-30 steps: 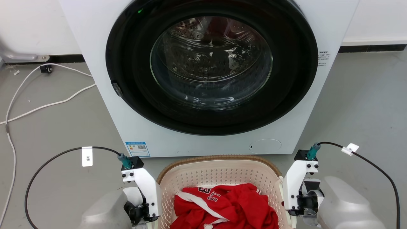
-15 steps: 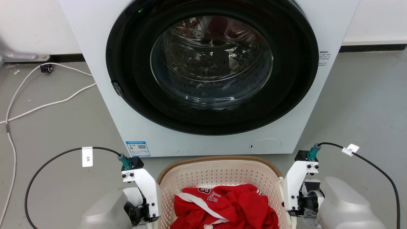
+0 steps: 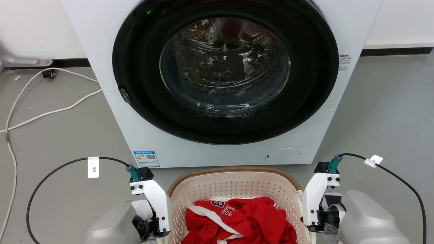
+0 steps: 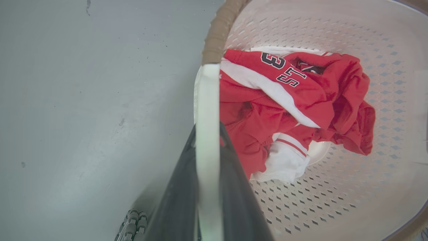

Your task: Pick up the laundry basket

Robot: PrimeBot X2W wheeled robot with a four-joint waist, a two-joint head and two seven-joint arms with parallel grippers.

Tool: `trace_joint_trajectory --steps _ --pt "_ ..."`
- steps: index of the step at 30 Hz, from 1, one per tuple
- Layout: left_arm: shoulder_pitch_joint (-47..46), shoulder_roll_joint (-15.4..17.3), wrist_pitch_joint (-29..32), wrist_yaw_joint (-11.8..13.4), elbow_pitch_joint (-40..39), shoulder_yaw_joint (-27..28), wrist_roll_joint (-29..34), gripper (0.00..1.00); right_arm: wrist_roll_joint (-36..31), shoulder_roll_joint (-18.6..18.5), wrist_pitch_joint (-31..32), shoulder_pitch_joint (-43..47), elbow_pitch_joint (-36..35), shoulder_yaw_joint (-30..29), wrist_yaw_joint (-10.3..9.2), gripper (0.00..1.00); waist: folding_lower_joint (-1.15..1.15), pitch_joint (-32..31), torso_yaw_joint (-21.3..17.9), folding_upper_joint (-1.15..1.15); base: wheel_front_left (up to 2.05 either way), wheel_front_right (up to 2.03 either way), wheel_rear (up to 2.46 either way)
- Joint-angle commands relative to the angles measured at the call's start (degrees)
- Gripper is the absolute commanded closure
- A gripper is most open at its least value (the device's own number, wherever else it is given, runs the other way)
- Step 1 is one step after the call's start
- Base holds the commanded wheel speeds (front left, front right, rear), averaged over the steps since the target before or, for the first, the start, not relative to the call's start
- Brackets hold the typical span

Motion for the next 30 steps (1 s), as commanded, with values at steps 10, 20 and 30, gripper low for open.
trace_joint_trajectory --steps 10,20,30 --pt "-1.2 -1.8 -0.4 -0.8 -1.1 -0.4 -1.1 1.0 -0.3 1.6 -0.3 0.5 -0.4 -0.5 0.68 1.0 0.0 0.2 0.0 0.0 0.0 0.0 0.0" --pt "-1.3 -1.9 -0.7 -0.8 -1.0 -0.8 -1.4 1.0 -0.7 1.6 -0.4 0.7 -0.4 -0.8 0.68 1.0 0.0 0.2 0.0 0.0 0.0 0.0 0.0" --pt "-1.1 -1.9 -0.8 -0.8 -1.1 -1.2 -1.9 1.0 -0.5 1.6 -0.3 0.7 -0.4 -0.9 0.68 1.0 0.0 0.1 0.0 0.0 0.0 0.0 0.0"
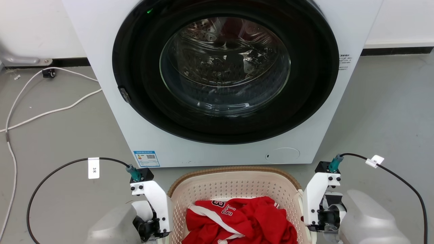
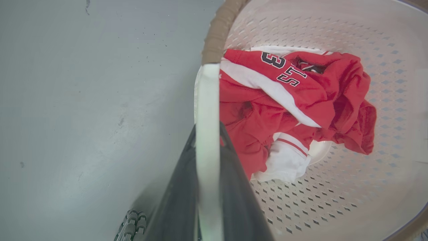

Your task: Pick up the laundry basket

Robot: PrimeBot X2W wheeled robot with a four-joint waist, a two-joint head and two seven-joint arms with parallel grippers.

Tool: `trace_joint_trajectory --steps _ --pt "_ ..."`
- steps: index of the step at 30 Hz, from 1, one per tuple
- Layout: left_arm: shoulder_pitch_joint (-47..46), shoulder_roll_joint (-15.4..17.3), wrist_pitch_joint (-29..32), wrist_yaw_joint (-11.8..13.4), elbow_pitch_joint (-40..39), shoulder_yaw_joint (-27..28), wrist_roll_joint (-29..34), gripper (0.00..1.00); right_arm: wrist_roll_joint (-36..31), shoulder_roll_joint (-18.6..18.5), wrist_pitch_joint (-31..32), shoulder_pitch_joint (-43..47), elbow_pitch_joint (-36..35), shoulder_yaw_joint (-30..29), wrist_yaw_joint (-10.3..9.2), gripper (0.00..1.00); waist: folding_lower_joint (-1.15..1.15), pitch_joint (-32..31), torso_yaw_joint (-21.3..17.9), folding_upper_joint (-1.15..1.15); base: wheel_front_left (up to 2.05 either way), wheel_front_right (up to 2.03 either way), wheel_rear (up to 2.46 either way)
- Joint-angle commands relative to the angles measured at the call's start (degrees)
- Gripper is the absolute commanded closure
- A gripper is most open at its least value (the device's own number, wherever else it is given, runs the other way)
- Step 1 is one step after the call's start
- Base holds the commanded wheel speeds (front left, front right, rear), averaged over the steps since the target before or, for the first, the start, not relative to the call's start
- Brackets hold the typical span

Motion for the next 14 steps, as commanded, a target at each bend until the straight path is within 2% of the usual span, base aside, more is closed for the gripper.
trace_joint_trajectory --steps 1,14 --pt "-1.1 -1.9 -0.3 -0.8 -1.2 0.1 -0.7 1.0 0.0 1.6 0.2 0.7 -0.4 -0.1 0.68 1.0 0.0 0.0 0.0 0.0 0.0 0.0 0.0" --pt "-1.0 -1.9 -0.7 -0.8 -1.3 -0.5 -1.4 1.0 0.3 1.7 0.2 1.0 -0.4 0.0 0.68 1.0 0.0 -0.1 0.0 0.0 0.0 0.0 0.0"
